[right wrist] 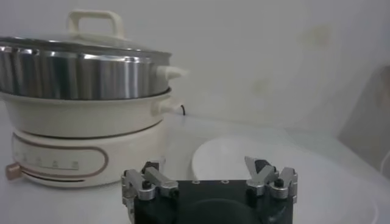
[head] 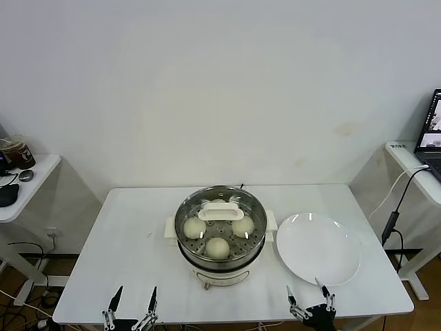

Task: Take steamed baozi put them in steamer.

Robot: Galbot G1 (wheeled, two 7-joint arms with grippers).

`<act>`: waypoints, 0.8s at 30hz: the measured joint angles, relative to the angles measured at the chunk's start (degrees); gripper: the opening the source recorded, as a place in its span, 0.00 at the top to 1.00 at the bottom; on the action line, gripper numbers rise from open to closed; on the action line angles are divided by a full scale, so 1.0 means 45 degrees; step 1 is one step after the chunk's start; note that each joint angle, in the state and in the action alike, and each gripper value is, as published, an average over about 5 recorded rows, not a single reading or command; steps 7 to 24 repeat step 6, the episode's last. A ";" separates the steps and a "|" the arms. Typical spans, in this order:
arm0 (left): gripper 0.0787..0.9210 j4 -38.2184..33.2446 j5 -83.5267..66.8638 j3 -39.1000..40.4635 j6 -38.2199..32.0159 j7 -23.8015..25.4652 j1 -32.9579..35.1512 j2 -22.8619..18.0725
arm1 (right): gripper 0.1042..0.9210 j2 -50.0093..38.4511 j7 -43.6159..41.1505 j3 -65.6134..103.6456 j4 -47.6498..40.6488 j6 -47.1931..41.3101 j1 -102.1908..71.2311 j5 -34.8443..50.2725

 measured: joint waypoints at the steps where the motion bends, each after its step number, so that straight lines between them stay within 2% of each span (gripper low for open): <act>1: 0.12 0.0057 -0.0057 -0.0044 -0.0026 0.0050 0.0033 -0.0001 | 0.12 -0.0001 0.0014 -0.0035 0.0019 -0.0014 -0.0025 0.0015; 24: 0.12 0.0324 -0.0195 -0.0172 -0.0097 0.0224 0.0166 0.0003 | 0.12 -0.0010 0.0061 -0.0119 0.0042 -0.0040 -0.0103 0.0064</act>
